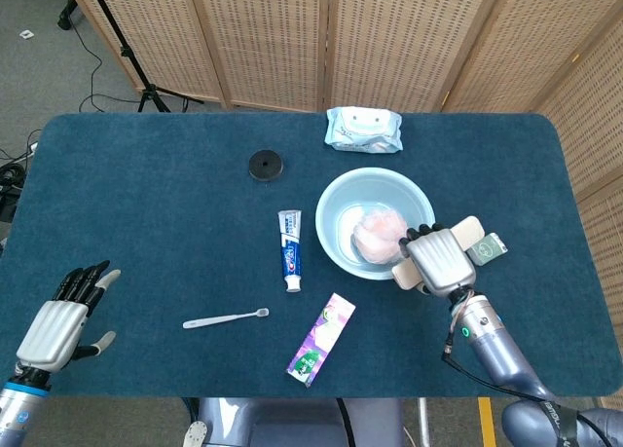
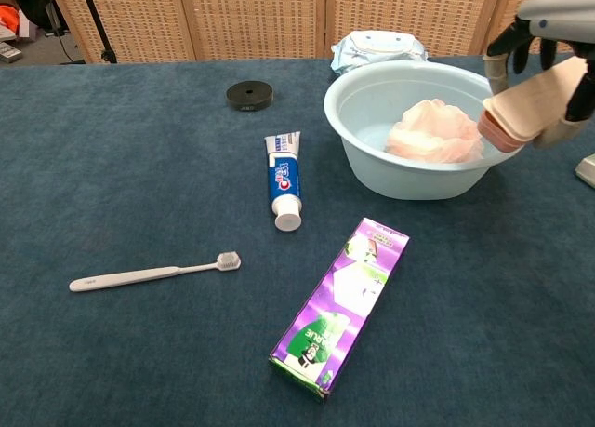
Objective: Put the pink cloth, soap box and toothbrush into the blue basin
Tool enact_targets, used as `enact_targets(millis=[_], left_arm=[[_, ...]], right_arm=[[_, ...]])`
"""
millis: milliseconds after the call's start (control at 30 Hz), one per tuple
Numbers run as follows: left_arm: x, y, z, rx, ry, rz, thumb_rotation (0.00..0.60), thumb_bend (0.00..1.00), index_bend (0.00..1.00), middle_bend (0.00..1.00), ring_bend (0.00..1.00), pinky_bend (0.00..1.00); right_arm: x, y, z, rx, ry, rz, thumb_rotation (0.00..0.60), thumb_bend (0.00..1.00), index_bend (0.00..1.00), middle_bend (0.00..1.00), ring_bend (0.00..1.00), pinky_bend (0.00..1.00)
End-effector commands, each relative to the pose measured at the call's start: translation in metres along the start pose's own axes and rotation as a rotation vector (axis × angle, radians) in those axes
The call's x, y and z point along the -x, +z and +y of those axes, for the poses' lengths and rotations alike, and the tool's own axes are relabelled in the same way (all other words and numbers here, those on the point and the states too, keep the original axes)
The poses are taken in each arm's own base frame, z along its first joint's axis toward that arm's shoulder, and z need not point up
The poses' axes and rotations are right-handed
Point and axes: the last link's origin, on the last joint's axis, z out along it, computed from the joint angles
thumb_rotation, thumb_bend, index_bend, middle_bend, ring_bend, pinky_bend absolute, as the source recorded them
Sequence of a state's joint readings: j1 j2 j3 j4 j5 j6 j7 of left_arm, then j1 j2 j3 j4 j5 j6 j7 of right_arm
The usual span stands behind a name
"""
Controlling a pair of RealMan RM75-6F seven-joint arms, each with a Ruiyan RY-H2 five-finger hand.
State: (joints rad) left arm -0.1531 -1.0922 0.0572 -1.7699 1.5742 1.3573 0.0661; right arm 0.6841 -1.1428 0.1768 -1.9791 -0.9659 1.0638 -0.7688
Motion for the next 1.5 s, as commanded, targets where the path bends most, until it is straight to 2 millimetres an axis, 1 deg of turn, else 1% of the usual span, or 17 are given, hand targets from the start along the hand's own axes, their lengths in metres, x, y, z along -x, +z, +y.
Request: enact_targets(millis=[33, 133, 233, 300, 533, 600, 667, 700, 733, 767, 833, 900, 967, 1000, 1100, 1300, 1500], left_arm=[[0.000, 0.001, -0.001, -0.003, -0.003, 0.001, 0.600, 0.24, 0.00, 0.00, 0.00, 0.00], [0.001, 0.001, -0.001, -0.004, -0.003, -0.006, 0.600, 0.24, 0.00, 0.00, 0.00, 0.00], [0.005, 0.002, -0.001, 0.003, -0.003, -0.020, 0.600, 0.24, 0.00, 0.00, 0.00, 0.00], [0.006, 0.002, 0.000, 0.008, -0.004, -0.025, 0.600, 0.25, 0.00, 0.00, 0.00, 0.00], [0.006, 0.001, 0.000, 0.009, -0.008, -0.030, 0.600, 0.24, 0.00, 0.00, 0.00, 0.00], [0.006, 0.002, 0.000, 0.009, -0.008, -0.029, 0.600, 0.24, 0.00, 0.00, 0.00, 0.00], [0.006, 0.002, 0.000, 0.008, -0.008, -0.028, 0.600, 0.24, 0.00, 0.00, 0.00, 0.00], [0.006, 0.002, 0.000, 0.007, -0.008, -0.028, 0.600, 0.24, 0.00, 0.00, 0.00, 0.00], [0.006, 0.002, 0.000, 0.007, -0.008, -0.029, 0.600, 0.24, 0.00, 0.00, 0.00, 0.00], [0.007, 0.002, 0.000, 0.007, -0.008, -0.030, 0.600, 0.24, 0.00, 0.00, 0.00, 0.00], [0.007, 0.002, 0.000, 0.008, -0.008, -0.031, 0.600, 0.24, 0.00, 0.00, 0.00, 0.00], [0.007, 0.002, 0.000, 0.010, -0.008, -0.029, 0.600, 0.24, 0.00, 0.00, 0.00, 0.00], [0.006, 0.002, 0.001, 0.010, -0.008, -0.029, 0.600, 0.24, 0.00, 0.00, 0.00, 0.00], [0.006, 0.002, 0.001, 0.011, -0.007, -0.029, 0.600, 0.24, 0.00, 0.00, 0.00, 0.00], [0.006, 0.002, 0.001, 0.010, -0.007, -0.028, 0.600, 0.24, 0.00, 0.00, 0.00, 0.00], [0.006, 0.001, 0.002, 0.014, -0.006, -0.027, 0.600, 0.24, 0.00, 0.00, 0.00, 0.00], [0.005, 0.001, 0.002, 0.014, -0.007, -0.023, 0.600, 0.24, 0.00, 0.00, 0.00, 0.00]], right_arm=[[-0.006, 0.017, -0.015, -0.024, -0.003, 0.011, 0.600, 0.16, 0.70, 0.37, 0.34, 0.39], [-0.010, 0.031, -0.027, -0.042, 0.004, 0.024, 0.600, 0.16, 0.70, 0.37, 0.34, 0.39], [-0.007, 0.048, -0.040, -0.052, 0.016, 0.030, 0.600, 0.16, 0.70, 0.37, 0.34, 0.39], [-0.005, 0.053, -0.046, -0.057, 0.020, 0.032, 0.600, 0.16, 0.70, 0.37, 0.34, 0.40], [0.009, 0.070, -0.055, -0.047, 0.039, 0.027, 0.600, 0.16, 0.70, 0.37, 0.34, 0.39], [0.013, 0.072, -0.056, -0.044, 0.046, 0.027, 0.600, 0.16, 0.70, 0.35, 0.33, 0.39], [0.017, 0.073, -0.057, -0.044, 0.050, 0.026, 0.600, 0.15, 0.67, 0.27, 0.27, 0.39], [0.018, 0.072, -0.058, -0.045, 0.052, 0.027, 0.600, 0.14, 0.62, 0.21, 0.20, 0.36], [0.018, 0.072, -0.058, -0.046, 0.052, 0.028, 0.600, 0.14, 0.56, 0.15, 0.13, 0.33], [0.019, 0.072, -0.059, -0.047, 0.053, 0.026, 0.600, 0.13, 0.52, 0.11, 0.09, 0.30], [0.020, 0.071, -0.060, -0.051, 0.058, 0.018, 0.600, 0.12, 0.39, 0.02, 0.01, 0.25], [0.018, 0.070, -0.061, -0.054, 0.060, 0.021, 0.600, 0.11, 0.30, 0.00, 0.00, 0.21], [0.017, 0.069, -0.061, -0.056, 0.058, 0.027, 0.600, 0.10, 0.22, 0.00, 0.00, 0.18], [0.016, 0.069, -0.062, -0.057, 0.058, 0.028, 0.600, 0.10, 0.19, 0.00, 0.00, 0.17], [0.013, 0.068, -0.062, -0.058, 0.055, 0.046, 0.600, 0.10, 0.16, 0.00, 0.00, 0.15], [0.003, 0.066, -0.061, -0.052, 0.045, 0.075, 0.600, 0.10, 0.16, 0.00, 0.00, 0.15], [-0.005, 0.058, -0.046, -0.009, 0.018, 0.079, 0.600, 0.10, 0.16, 0.00, 0.00, 0.15]])
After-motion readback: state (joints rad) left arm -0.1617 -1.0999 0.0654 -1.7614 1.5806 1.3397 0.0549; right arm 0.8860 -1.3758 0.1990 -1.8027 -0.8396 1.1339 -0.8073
